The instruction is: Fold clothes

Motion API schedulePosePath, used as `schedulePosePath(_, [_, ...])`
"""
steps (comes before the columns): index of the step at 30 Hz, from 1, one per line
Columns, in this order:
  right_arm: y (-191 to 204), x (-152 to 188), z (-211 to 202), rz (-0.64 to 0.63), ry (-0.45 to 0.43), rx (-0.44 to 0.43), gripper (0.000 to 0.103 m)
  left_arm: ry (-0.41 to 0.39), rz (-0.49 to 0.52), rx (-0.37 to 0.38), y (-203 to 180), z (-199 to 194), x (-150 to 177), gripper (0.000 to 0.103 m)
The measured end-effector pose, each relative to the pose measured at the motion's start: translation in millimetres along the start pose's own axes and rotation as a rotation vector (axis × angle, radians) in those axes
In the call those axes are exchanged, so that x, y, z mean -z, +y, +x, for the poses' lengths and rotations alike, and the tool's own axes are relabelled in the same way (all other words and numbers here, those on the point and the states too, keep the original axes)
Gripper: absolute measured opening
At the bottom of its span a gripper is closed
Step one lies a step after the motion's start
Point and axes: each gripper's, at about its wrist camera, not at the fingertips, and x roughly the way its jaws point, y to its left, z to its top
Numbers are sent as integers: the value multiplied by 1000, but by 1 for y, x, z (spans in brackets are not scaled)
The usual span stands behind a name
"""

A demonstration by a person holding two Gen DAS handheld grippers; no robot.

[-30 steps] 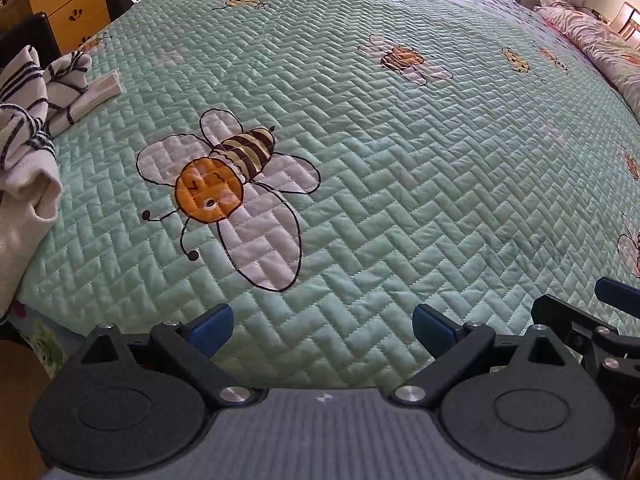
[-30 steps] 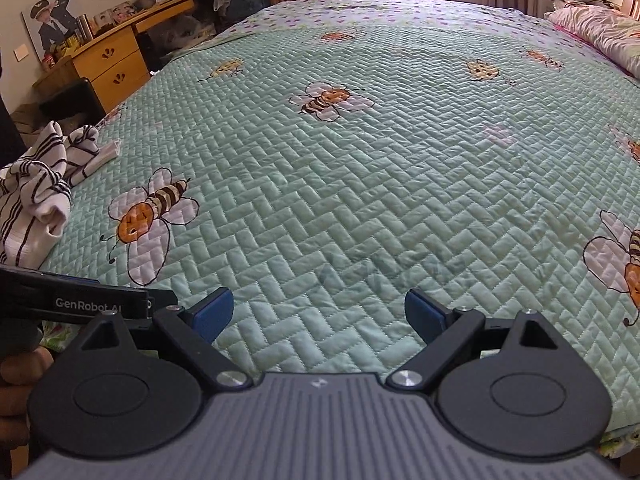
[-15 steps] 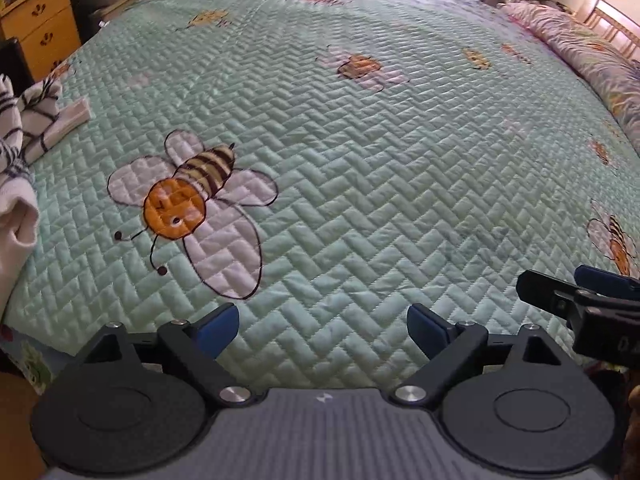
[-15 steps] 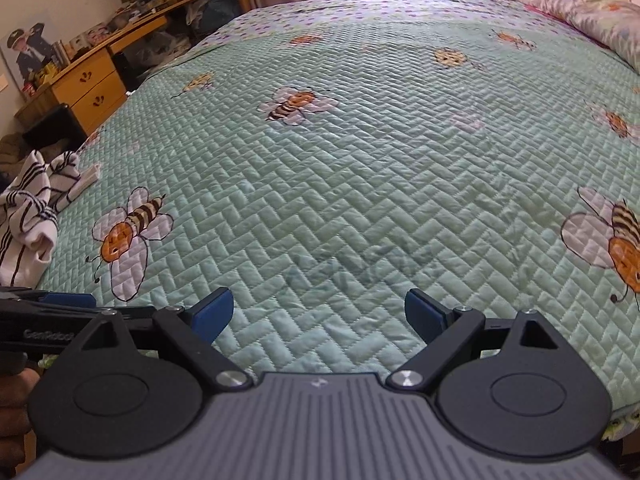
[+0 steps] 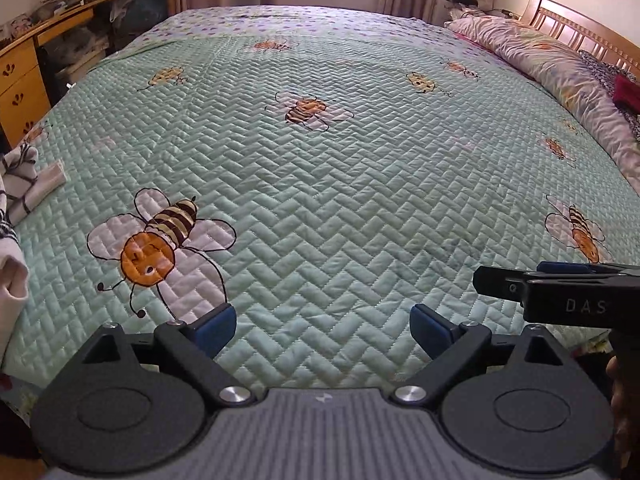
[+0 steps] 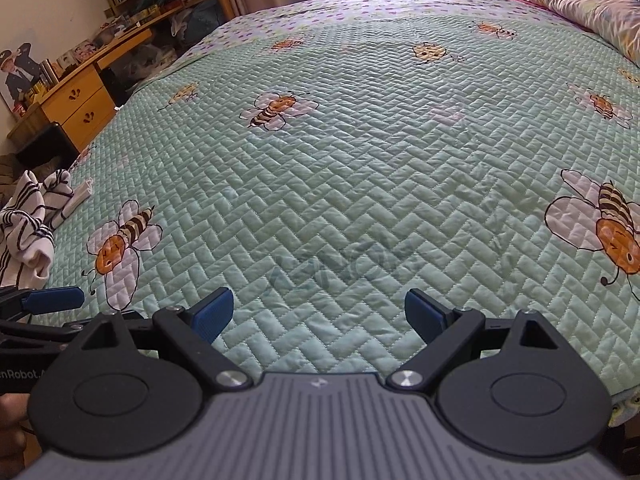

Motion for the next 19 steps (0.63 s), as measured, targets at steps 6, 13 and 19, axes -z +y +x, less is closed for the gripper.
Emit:
schedulePosePath(6, [0, 0, -1, 0, -1, -2, 93, 5, 1, -7, 0, 1, 1, 91])
schedulePosePath(13, [-1, 0, -1, 6, -2, -1, 93, 15, -6, -2, 1, 2, 0, 91])
schedulePosePath(19, [0, 1, -1, 3, 0, -2, 93, -15, 8, -5, -2, -2, 1, 90])
